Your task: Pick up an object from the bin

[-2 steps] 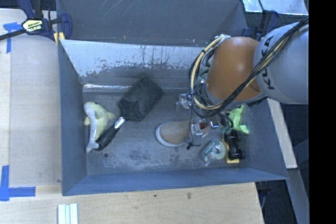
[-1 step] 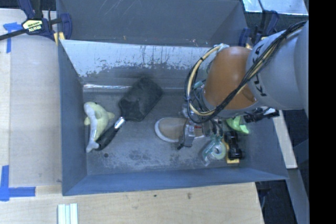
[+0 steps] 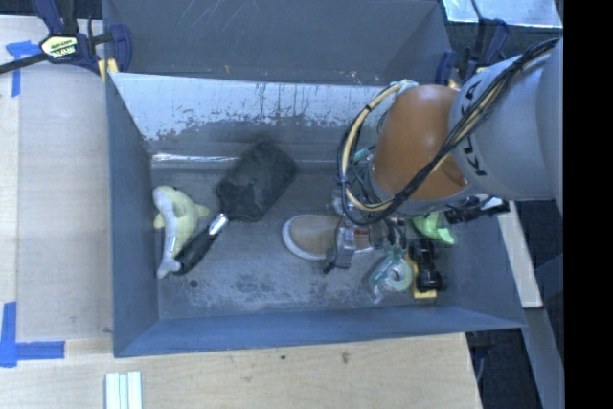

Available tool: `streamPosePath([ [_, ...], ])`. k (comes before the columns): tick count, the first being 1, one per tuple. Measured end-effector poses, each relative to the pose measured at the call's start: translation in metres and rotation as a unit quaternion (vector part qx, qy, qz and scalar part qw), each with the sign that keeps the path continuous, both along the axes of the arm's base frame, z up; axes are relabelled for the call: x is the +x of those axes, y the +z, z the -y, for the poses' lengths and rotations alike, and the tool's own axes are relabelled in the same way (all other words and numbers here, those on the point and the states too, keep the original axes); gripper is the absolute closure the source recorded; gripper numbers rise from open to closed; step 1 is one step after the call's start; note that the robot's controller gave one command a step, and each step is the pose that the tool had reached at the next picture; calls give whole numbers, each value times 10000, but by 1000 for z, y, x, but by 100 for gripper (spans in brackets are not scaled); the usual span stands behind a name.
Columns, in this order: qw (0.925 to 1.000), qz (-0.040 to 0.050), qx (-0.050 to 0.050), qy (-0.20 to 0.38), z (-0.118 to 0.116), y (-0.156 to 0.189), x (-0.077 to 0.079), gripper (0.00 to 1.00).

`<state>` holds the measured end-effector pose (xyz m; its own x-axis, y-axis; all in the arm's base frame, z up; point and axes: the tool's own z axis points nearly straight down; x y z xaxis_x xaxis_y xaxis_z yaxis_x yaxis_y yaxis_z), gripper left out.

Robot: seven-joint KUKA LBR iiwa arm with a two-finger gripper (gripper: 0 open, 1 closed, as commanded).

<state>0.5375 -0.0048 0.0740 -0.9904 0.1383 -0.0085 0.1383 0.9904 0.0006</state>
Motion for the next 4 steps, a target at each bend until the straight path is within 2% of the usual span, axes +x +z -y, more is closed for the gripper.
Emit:
streamPosePath([
  [4,10000,10,0,5,0,18,0,100],
])
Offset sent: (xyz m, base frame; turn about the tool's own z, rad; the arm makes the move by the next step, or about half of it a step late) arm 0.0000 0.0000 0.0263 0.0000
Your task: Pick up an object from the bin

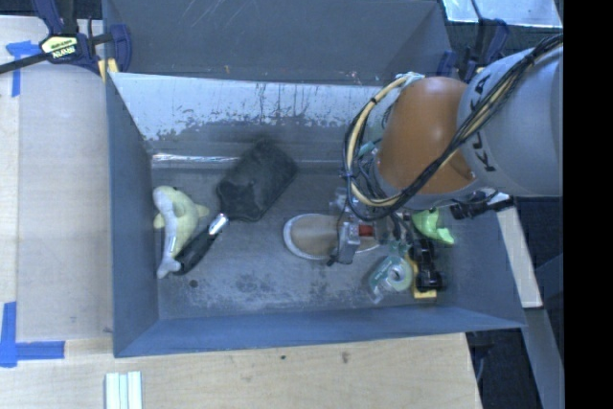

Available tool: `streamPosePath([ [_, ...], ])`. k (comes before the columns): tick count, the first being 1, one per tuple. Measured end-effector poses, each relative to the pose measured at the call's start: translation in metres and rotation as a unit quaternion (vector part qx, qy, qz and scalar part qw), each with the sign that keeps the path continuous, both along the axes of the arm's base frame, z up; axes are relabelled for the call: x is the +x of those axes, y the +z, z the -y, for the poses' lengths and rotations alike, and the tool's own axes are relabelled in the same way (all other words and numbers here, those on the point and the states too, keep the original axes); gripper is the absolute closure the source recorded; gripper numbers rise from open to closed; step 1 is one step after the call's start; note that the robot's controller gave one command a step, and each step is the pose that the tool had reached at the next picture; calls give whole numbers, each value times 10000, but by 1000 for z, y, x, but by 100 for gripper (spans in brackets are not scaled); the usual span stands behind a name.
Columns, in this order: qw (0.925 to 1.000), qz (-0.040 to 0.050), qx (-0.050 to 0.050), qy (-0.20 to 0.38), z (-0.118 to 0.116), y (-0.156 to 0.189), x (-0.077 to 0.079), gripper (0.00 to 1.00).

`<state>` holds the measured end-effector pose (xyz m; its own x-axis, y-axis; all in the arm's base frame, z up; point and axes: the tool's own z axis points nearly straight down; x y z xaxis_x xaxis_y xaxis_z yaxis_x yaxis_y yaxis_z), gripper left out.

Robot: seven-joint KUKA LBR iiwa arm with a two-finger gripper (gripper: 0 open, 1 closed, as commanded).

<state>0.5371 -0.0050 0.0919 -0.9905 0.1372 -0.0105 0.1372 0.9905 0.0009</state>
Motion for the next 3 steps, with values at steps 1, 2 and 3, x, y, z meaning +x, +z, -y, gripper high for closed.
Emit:
streamPosePath([
  [1,10000,-18,1,1,0,13,-1,100],
  [2,10000,-36,1,0,0,32,-2,100],
  [3,10000,-18,1,0,1,54,-1,100],
])
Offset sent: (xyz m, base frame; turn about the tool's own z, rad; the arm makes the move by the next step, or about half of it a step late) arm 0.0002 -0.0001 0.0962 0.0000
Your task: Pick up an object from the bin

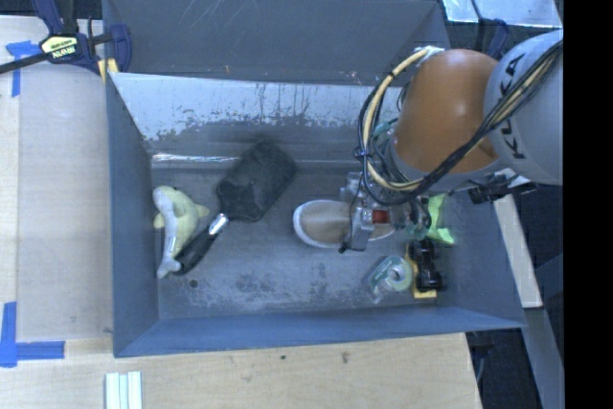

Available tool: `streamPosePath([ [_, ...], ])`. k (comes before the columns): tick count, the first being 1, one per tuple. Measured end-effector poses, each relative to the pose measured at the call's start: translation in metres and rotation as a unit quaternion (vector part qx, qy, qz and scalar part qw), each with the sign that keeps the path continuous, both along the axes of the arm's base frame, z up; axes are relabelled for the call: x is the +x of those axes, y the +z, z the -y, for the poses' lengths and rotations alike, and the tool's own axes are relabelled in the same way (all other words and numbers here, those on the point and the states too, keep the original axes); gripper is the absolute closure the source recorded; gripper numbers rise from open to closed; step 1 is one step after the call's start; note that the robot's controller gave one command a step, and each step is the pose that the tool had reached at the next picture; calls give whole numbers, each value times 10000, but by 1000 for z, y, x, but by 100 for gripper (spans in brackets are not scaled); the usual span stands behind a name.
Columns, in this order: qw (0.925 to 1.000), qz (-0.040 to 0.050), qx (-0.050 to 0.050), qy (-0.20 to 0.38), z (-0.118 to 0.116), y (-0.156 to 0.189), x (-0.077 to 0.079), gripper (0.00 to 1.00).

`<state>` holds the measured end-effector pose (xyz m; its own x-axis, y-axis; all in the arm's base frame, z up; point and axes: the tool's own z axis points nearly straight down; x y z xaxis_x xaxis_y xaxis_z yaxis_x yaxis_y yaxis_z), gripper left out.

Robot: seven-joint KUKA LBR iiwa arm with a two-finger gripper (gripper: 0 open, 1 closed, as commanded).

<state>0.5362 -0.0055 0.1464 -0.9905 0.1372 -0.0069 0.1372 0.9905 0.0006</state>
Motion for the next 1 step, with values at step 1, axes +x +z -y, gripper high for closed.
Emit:
streamPosePath([
  [1,10000,23,-1,0,0,17,1,100],
])
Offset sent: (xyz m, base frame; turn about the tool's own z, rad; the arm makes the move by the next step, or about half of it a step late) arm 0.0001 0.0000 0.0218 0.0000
